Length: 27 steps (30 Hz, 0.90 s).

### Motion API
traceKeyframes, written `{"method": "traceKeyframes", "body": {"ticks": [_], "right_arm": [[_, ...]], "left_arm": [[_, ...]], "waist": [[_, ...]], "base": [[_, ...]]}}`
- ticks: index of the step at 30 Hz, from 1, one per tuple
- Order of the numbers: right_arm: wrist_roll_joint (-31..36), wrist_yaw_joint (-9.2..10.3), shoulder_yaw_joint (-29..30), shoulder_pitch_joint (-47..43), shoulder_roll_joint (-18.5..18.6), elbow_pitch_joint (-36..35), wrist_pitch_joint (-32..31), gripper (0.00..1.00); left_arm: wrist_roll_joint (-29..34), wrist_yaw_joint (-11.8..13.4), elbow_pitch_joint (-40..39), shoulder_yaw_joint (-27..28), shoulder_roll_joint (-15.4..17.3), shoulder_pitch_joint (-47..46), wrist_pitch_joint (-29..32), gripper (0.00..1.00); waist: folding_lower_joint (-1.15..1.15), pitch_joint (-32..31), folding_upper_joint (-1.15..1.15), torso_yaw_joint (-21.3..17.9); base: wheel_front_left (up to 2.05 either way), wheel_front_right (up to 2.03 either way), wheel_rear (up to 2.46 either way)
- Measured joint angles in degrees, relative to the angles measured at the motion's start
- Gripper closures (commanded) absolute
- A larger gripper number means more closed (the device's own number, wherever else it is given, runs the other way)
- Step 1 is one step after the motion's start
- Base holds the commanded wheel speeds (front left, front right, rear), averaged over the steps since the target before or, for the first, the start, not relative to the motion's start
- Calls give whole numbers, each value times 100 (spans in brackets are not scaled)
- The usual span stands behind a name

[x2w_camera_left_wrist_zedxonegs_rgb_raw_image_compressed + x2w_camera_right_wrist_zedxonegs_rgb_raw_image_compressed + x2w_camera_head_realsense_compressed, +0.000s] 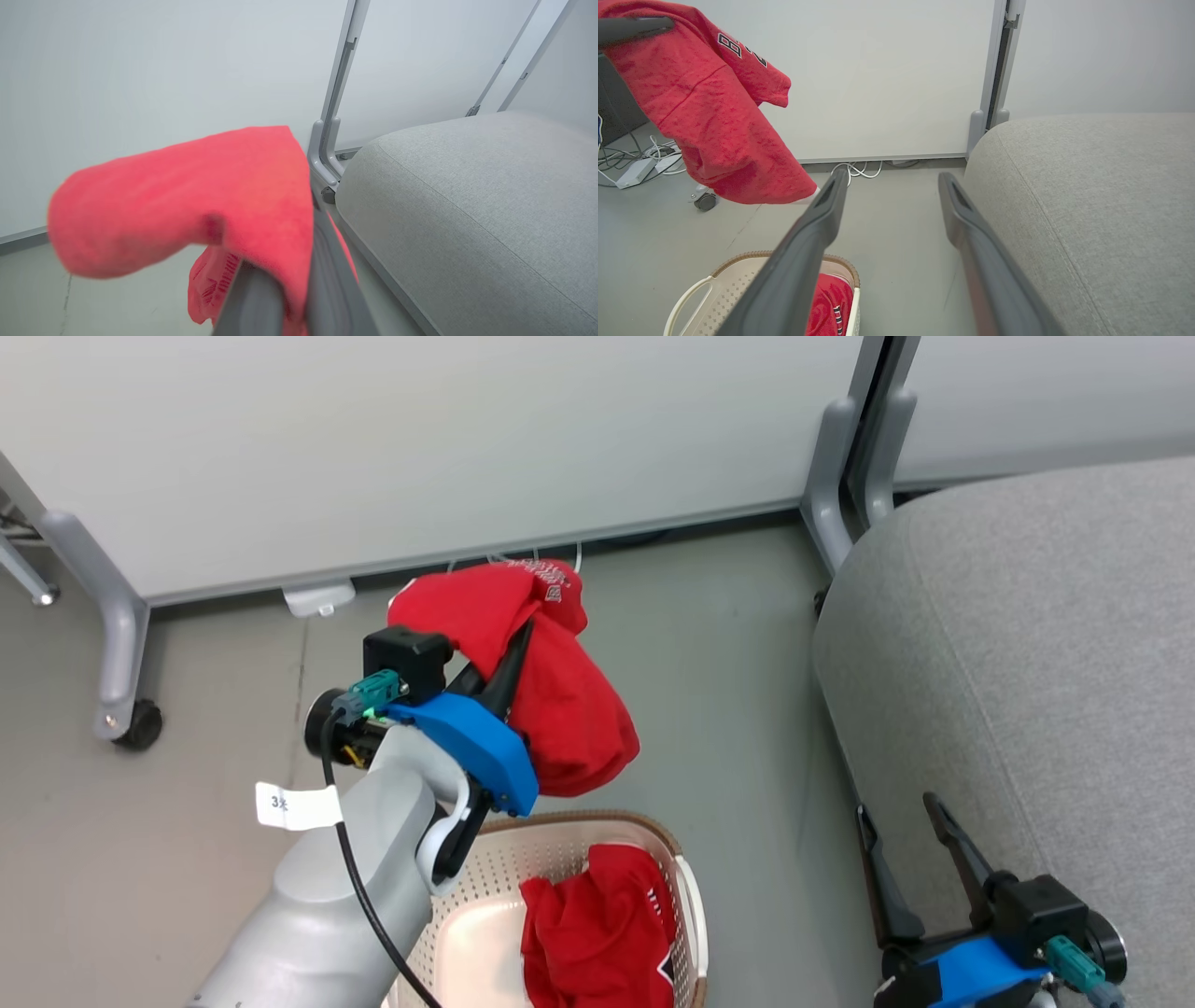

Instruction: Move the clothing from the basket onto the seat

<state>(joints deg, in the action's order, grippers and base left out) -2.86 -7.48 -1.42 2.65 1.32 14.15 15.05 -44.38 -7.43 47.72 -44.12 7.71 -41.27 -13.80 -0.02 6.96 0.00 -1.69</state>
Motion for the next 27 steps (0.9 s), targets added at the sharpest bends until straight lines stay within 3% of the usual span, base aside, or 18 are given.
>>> {"method": "traceKeyframes", "body": {"ticks": [12, 27], "right_arm": [[-45, 0, -4, -365, 0, 27, 0, 0], [37, 0, -270, -323, 1, -71, 0, 0]], "left_arm": [[-24, 238, -1336, 7, 43, -136, 215, 100], [-59, 598, -2320, -37, 283, -2, 611, 100]], "waist": [[0, -645, 0, -45], [1, -738, 0, -57]], "base": [[0, 0, 0], [0, 0, 0]]}}
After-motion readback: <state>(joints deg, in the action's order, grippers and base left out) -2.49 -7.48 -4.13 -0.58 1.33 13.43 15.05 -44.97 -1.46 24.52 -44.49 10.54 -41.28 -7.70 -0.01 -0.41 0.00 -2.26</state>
